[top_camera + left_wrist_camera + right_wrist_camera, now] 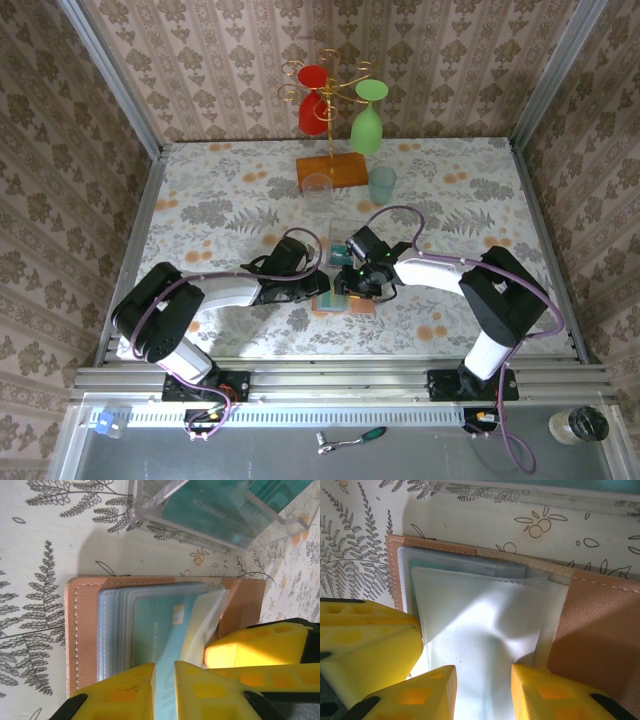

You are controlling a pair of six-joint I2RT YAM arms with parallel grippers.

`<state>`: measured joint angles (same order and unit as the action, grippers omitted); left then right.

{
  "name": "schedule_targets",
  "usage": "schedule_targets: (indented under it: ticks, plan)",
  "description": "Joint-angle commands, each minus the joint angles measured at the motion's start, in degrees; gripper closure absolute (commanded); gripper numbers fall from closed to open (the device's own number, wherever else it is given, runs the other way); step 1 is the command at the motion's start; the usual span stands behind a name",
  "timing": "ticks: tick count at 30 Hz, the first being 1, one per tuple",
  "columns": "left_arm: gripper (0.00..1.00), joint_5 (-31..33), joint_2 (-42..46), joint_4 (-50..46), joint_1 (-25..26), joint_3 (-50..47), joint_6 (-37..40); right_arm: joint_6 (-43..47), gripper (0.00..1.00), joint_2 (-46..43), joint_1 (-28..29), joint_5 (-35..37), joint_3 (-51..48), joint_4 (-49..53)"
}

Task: Take the credit cards out of the card holder

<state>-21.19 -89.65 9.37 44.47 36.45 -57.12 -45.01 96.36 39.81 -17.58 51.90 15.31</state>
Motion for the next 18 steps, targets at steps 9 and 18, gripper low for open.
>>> schedule_targets:
  ticks: [9, 18]
  plan:
    - [0.82, -1.64, 0.88, 1.26, -0.36, -0.19, -0.88, 0.1, 0.66, -2.04, 0.27, 1.15, -0.92, -0.11]
    - [0.82, -0.52, 2.03, 2.63, -0.43, -1.25, -2.21, -0.18, 0.69, -2.37, 0.18, 2.17, -2.35, -0.43]
